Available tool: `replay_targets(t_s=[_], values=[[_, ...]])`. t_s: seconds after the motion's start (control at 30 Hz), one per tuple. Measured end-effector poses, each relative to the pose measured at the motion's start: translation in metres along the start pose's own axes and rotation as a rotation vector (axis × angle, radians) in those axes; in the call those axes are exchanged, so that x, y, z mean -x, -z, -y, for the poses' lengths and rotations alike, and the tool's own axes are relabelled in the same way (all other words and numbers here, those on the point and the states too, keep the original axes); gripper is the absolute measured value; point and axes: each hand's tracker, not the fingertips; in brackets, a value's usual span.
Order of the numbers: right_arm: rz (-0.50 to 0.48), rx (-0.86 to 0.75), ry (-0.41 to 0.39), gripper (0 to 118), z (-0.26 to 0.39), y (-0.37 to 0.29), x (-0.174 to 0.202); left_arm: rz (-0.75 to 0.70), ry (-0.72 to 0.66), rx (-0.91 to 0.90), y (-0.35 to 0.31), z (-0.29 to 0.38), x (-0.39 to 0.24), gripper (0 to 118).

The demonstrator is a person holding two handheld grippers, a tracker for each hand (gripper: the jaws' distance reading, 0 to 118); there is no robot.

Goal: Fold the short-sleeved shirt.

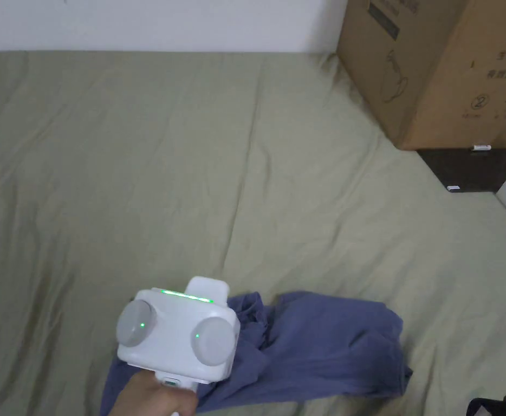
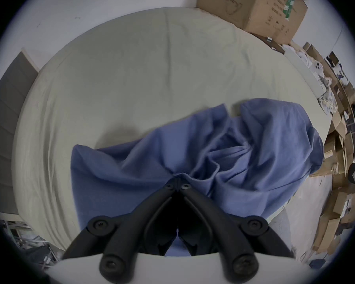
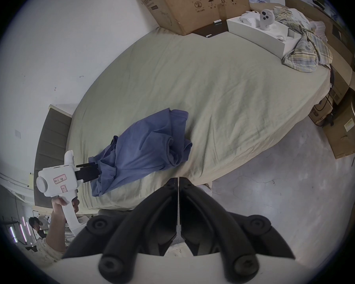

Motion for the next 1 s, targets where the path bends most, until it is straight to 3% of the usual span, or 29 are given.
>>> replay_targets(t_s=[0.13,0.3,0.4,0.53,0.63,0.8,0.97,1.0], values=[[0.004,-0.003,0.021,0,0.002,-0.004,-0.006,0.04,0.08,-0.027,-0.003,0.0,-0.033,0],[0.038,-0.01,0.034,0,0.003,-0.01,-0.007,0.222,0.137,-0.022,-0.012,0.004,-0.064,0],[0.046,-0.02,0.034,0,0.002,-0.016,-0.001,0.365,0.096,-0.004,-0.018,0.003,-0.06,0],[0.056,-0.036,0.015,0,-0.003,-0.022,0.008,0.738,-0.059,-0.049,-0.047,-0.002,-0.002,0],[0.054,-0.041,-0.004,0,-0.008,-0.021,0.016,0.886,-0.198,-0.124,-0.068,-0.004,0.071,0],[0.052,-0.025,-0.04,0,-0.013,-0.011,0.033,0.757,-0.372,-0.159,-0.062,0.005,0.192,0],[0.056,0.01,-0.061,0,-0.015,0.005,0.049,0.871,-0.555,-0.088,-0.03,0.037,0.241,3],[0.055,0.016,-0.065,0,-0.015,0.008,0.052,0.852,-0.552,-0.099,-0.027,0.041,0.243,27]])
